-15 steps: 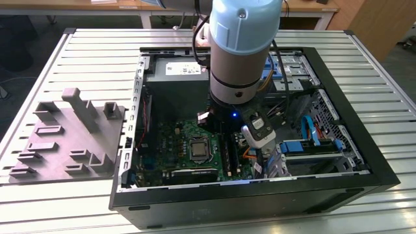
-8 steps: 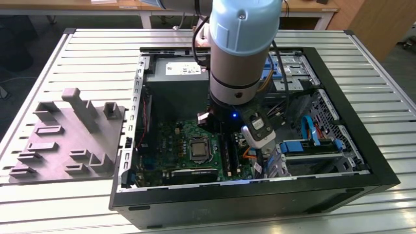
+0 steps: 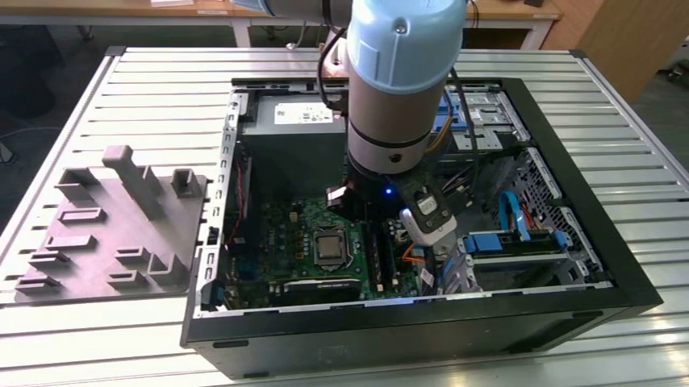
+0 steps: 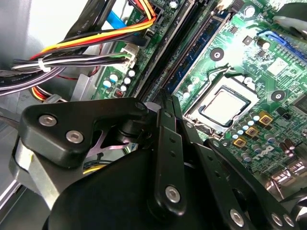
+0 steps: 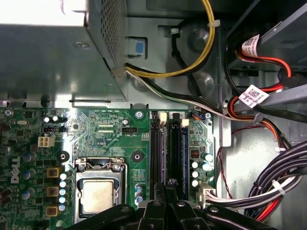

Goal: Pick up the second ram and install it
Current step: 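Insert the second ram into the second slot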

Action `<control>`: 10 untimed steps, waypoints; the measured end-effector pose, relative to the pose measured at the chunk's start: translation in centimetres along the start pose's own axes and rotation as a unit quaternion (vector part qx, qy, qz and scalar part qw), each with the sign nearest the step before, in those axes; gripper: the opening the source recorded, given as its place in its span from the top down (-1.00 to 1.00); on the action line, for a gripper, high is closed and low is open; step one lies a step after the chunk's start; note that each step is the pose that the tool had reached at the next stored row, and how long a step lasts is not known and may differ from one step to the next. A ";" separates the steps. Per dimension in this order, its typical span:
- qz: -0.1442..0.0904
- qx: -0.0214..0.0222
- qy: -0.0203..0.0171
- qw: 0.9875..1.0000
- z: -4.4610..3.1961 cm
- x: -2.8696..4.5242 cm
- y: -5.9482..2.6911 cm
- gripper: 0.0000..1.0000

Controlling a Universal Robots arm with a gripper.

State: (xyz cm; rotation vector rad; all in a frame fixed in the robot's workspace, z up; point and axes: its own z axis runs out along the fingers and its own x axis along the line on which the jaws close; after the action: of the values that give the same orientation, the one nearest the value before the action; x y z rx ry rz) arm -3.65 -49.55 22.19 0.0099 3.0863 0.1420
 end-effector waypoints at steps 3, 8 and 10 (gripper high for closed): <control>0.000 0.000 0.000 1.000 0.02 0.00 0.00 0.77; 0.000 0.000 0.000 1.000 0.22 0.03 -0.02 0.77; 0.000 0.000 0.000 1.000 0.24 0.03 -0.02 0.77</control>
State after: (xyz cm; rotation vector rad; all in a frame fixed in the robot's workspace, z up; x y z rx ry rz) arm -3.66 -49.55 21.95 0.0095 3.0862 0.1421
